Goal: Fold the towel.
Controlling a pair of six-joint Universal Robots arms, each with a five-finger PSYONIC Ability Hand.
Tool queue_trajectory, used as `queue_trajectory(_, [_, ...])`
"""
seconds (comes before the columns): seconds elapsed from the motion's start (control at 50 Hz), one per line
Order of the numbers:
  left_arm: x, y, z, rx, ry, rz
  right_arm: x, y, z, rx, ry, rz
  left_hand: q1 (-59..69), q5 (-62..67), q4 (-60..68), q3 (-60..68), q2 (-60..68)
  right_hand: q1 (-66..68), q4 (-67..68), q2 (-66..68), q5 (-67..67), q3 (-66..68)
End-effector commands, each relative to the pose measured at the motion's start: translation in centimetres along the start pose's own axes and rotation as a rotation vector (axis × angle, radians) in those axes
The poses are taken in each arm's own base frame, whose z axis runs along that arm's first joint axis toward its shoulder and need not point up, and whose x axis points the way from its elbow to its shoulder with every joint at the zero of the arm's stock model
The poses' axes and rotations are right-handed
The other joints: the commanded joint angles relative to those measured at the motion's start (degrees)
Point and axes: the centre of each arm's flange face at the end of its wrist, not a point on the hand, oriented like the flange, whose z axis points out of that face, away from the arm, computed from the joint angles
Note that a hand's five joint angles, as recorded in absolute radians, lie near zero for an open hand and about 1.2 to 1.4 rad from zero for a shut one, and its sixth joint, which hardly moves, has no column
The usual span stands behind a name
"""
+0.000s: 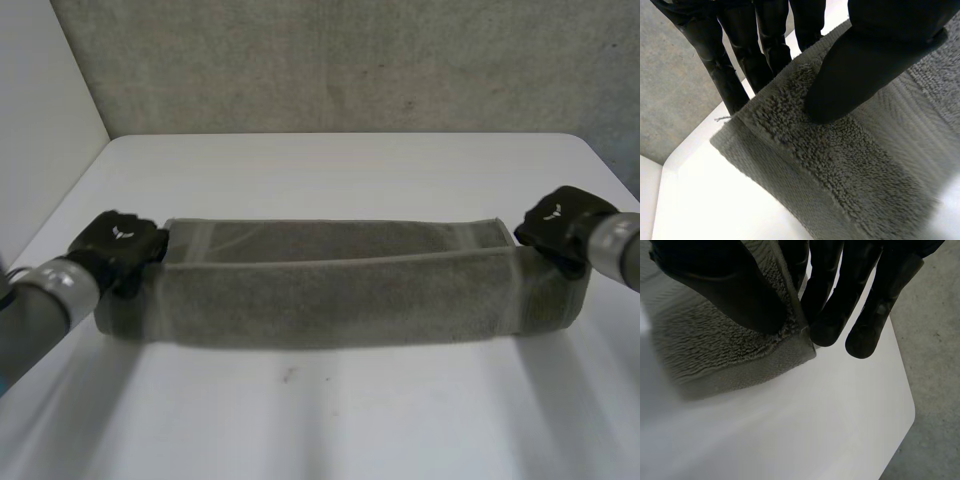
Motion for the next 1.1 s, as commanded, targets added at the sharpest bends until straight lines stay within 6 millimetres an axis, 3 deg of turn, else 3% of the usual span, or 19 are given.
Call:
queue_trajectory(0.02, [-1.0, 0.0, 6.1, -0.005, -0.064, 0.022, 0.2, -1.9, 4.9, 0.033, 0.082, -0.034, 10.8, 10.7, 10.2, 10.3, 10.3, 4.4, 3.4, 3.5, 1.9, 3.8])
queue_trajectory(0.1, [-1.7, 0.0, 9.6, 0.026, -0.105, 0.042, 0.4, -2.8, 6.9, 0.086, 0.140, -0.040, 10.8, 10.7, 10.2, 10.3, 10.3, 4.4, 3.4, 3.5, 1.9, 3.8])
queue_trajectory(0.14, [-1.9, 0.2, 10.7, 0.039, -0.118, 0.046, 0.5, -3.1, 8.9, 0.118, 0.204, -0.056, 10.8, 10.7, 10.2, 10.3, 10.3, 4.4, 3.4, 3.5, 1.9, 3.8])
queue_trajectory(0.2, [-2.0, 0.2, 12.5, 0.070, -0.134, 0.055, 0.6, -3.1, 9.9, 0.121, 0.240, -0.059, 10.8, 10.7, 10.2, 10.3, 10.3, 4.4, 3.4, 3.5, 1.9, 3.8])
queue_trajectory(0.24, [-1.9, 0.3, 13.1, 0.079, -0.134, 0.058, 0.7, -2.8, 11.5, 0.124, 0.298, -0.066, 10.8, 10.7, 10.2, 10.3, 10.3, 4.4, 3.4, 3.5, 1.9, 3.8])
queue_trajectory(0.32, [-1.1, 0.5, 14.7, 0.098, -0.124, 0.067, 0.5, -2.6, 13.0, 0.132, 0.324, -0.074, 10.8, 10.7, 10.2, 10.3, 10.3, 4.4, 3.4, 3.5, 1.9, 3.8])
queue_trajectory(0.48, [0.0, 0.9, 16.1, 0.115, -0.109, 0.075, -0.5, -3.2, 15.4, 0.177, 0.358, -0.084, 10.8, 10.7, 10.2, 10.3, 10.3, 4.4, 3.4, 3.5, 1.9, 3.8])
queue_trajectory(0.58, [-0.2, 0.7, 17.0, 0.140, -0.125, 0.080, -1.6, -2.5, 16.7, 0.165, 0.347, -0.086, 10.8, 10.7, 10.2, 10.3, 10.3, 4.4, 3.4, 3.5, 1.9, 3.8])
queue_trajectory(0.84, [-0.2, 0.8, 18.1, 0.178, -0.145, 0.088, -2.4, -1.7, 17.1, 0.122, 0.340, -0.077, 10.8, 10.7, 10.2, 10.3, 10.3, 4.4, 3.4, 3.5, 1.9, 3.8])
queue_trajectory(0.86, [-0.2, 0.8, 18.1, 0.181, -0.146, 0.089, -2.3, -1.8, 17.1, 0.125, 0.344, -0.075, 6.9, 6.7, 6.2, 6.3, 6.3, 4.4, 3.4, 3.5, 1.9, 3.8])
queue_trajectory(0.88, [-0.1, 0.7, 18.1, 0.182, -0.147, 0.089, -2.3, -1.8, 17.1, 0.125, 0.344, -0.075, -7.7, -7.8, -8.3, -8.2, -8.2, 4.4, 3.4, 3.5, 1.9, 3.8])
queue_trajectory(0.9, [-0.1, 0.7, 18.1, 0.182, -0.147, 0.089, -2.0, -1.9, 17.0, 0.128, 0.351, -0.070, -7.8, -7.9, -8.4, -8.3, -8.4, -7.7, -8.7, -8.6, -10.2, -8.3])
queue_trajectory(0.92, [-0.1, 0.6, 18.1, 0.182, -0.149, 0.089, -1.8, -2.1, 16.9, 0.131, 0.357, -0.064, -28.5, -28.6, -29.1, -29.0, -29.0, -35.9, -36.9, -36.9, -38.4, -36.6])
queue_trajectory(0.94, [-0.1, 0.6, 18.1, 0.182, -0.149, 0.089, -1.8, -2.1, 16.9, 0.131, 0.357, -0.064, -28.7, -28.8, -29.3, -29.2, -29.2, -36.2, -37.2, -37.2, -38.7, -36.8])
queue_trajectory(0.96, [-0.1, 0.6, 18.0, 0.183, -0.151, 0.090, -1.6, -2.2, 16.7, 0.133, 0.365, -0.056, -51.1, -51.3, -51.8, -51.7, -51.7, -65.6, -66.6, -66.5, -68.1, -66.2])
queue_trajectory(0.98, [0.0, 0.3, 17.9, 0.186, -0.148, 0.091, -1.0, -2.5, 16.4, 0.136, 0.382, -0.048, -59.2, -59.3, -59.8, -59.7, -59.7, -65.6, -66.6, -66.5, -68.1, -66.2])
queue_trajectory(1.1, [-0.1, -1.2, 17.0, 0.200, -0.144, 0.089, 1.5, -4.0, 14.5, 0.170, 0.438, 0.024, -59.2, -59.3, -59.8, -59.7, -59.7, -65.6, -66.6, -66.5, -68.1, -66.2])
